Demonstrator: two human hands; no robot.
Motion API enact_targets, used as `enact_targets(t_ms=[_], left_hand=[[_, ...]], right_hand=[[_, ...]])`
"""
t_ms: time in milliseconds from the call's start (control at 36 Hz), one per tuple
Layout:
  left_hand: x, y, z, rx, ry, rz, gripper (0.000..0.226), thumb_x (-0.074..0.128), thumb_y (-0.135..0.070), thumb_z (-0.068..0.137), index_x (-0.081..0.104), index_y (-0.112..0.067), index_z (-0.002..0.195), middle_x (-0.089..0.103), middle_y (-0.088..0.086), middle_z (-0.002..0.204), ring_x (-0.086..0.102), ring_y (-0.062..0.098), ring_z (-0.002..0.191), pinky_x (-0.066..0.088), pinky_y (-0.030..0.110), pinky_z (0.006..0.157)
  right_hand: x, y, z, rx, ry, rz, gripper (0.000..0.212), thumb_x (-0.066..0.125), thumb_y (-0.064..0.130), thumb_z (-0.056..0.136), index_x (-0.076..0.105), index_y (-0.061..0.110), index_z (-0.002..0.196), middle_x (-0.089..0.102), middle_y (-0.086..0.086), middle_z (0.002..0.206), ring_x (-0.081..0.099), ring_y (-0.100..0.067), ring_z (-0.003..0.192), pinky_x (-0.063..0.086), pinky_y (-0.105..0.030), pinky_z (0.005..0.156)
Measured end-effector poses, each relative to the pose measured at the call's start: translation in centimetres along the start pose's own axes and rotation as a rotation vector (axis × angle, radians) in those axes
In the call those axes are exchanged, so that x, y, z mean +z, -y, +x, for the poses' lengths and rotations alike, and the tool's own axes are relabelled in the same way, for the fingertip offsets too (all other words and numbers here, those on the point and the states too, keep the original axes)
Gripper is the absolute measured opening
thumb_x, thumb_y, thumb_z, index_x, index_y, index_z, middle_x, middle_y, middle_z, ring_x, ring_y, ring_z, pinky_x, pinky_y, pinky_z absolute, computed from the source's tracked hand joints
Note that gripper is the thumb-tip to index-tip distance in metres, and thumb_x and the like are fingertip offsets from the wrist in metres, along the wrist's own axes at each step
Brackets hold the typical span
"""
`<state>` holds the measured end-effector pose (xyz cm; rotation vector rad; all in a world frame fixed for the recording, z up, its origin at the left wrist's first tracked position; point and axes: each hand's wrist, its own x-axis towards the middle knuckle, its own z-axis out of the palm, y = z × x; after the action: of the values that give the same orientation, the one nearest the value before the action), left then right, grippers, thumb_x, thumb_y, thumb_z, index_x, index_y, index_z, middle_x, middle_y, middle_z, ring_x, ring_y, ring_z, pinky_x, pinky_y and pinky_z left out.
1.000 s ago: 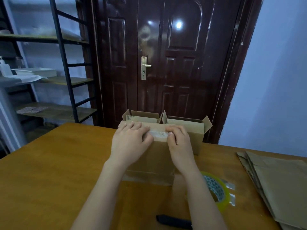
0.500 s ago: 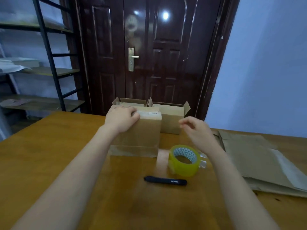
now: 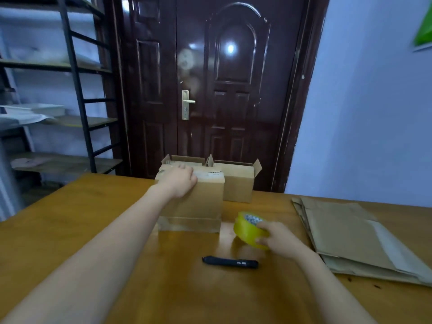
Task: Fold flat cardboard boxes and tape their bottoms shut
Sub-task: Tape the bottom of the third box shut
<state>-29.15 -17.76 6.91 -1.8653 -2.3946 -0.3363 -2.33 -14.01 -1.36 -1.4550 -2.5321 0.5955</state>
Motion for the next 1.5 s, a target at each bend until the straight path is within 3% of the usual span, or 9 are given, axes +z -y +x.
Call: enact_targets(t_ms=[250,472,583,806,972,1083,1250,1333,1500], left_hand=[[0.4,0.9,1.0,-0.077,-0.055,-0.307,0.047,0.044,-0.032,0.096,0.036,-0.013,0.139,0.054,0.01,0.131,0.052,0.027,0.114,0.035,0.028,0.075],[1.0,2.2,2.6,-0.14,-0.102,-0.589,0.006,0.06,-0.021,0.088,0.058,-0.027,0.086,0.064,0.003,0.109,0.057,0.021,0.105,0.046,0.033,0.09],[-0.1,2.5,3.0,-0.247,-0.111,-1.088,0.033,0.042,-0.012,0.092,0.059,-0.02,0.064,0.063,0.006,0.087,0.059,0.026,0.101,0.044,0.022,0.082],[-1.6,3.7,3.1,-0.29,0.027,-1.491,0.092,0.007,-0.071,0.088,0.066,-0.002,0.08,0.067,0.018,0.107,0.059,0.024,0.107,0.035,0.031,0.102],[-0.8,3.5,3.6,-0.247,0.056,-1.434,0.042,0.062,-0.048,0.085,0.064,-0.006,0.09,0.069,0.011,0.107,0.063,0.016,0.101,0.028,0.029,0.11],[-0.7,3.5,3.7,-0.232,-0.017,-1.464,0.044,0.068,-0.025,0.053,0.062,-0.005,0.092,0.065,0.014,0.091,0.059,0.024,0.089,0.044,0.035,0.095],[-1.0,3.1,4.0,-0.395,-0.103,-1.53,0.016,0.041,-0.001,0.095,0.046,-0.008,0.082,0.059,0.009,0.063,0.061,0.016,0.053,0.049,0.014,0.046],[-1.5,2.6,3.6,-0.407,-0.14,-1.539,0.027,0.038,-0.001,0.095,0.041,-0.015,0.072,0.049,0.007,0.068,0.054,0.018,0.055,0.044,0.019,0.043],[-1.3,2.3,3.7,-0.416,-0.213,-1.568,0.012,0.038,-0.003,0.096,0.047,-0.009,0.099,0.048,0.008,0.07,0.053,0.017,0.055,0.043,0.013,0.037]], right_hand=[[-7.4,4.2,-1.0,-0.284,-0.112,0.414,0.014,0.063,0.03,0.083,0.065,0.027,0.097,0.062,0.01,0.082,0.059,-0.007,0.078,0.045,-0.024,0.072],[-13.4,14.0,3.1,-0.469,-0.202,0.149,0.028,0.063,0.031,0.089,0.069,0.012,0.108,0.069,-0.006,0.101,0.065,-0.017,0.093,0.053,-0.036,0.083],[-14.1,17.7,6.0,-0.462,-0.144,0.024,0.028,0.062,0.031,0.088,0.069,0.012,0.108,0.068,-0.006,0.101,0.063,-0.018,0.091,0.051,-0.032,0.08],[-13.9,19.5,11.3,-0.362,-0.017,-0.122,0.021,0.064,0.031,0.085,0.072,0.017,0.1,0.062,0.001,0.095,0.056,-0.016,0.095,0.041,-0.026,0.079],[-13.8,20.1,12.9,-0.395,0.022,-0.08,0.012,0.066,0.028,0.084,0.072,0.019,0.088,0.063,0.006,0.081,0.056,-0.013,0.086,0.04,-0.026,0.076],[-13.5,20.0,13.2,-0.432,0.009,0.028,0.01,0.072,0.032,0.08,0.071,0.024,0.075,0.062,0.015,0.068,0.057,-0.003,0.071,0.041,-0.019,0.067],[-10.9,17.2,14.3,-0.397,-0.198,0.411,0.041,0.071,0.051,0.075,0.07,0.011,0.08,0.065,-0.001,0.077,0.062,-0.015,0.072,0.05,-0.031,0.07],[-9.4,15.5,14.1,-0.313,-0.207,0.675,0.069,0.064,0.061,0.077,0.064,-0.007,0.091,0.057,-0.006,0.075,0.055,-0.017,0.072,0.044,-0.031,0.072],[-8.6,15.7,14.0,-0.27,-0.283,0.785,0.046,0.058,0.052,0.086,0.051,0.009,0.071,0.043,-0.009,0.065,0.042,-0.018,0.061,0.036,-0.029,0.06]])
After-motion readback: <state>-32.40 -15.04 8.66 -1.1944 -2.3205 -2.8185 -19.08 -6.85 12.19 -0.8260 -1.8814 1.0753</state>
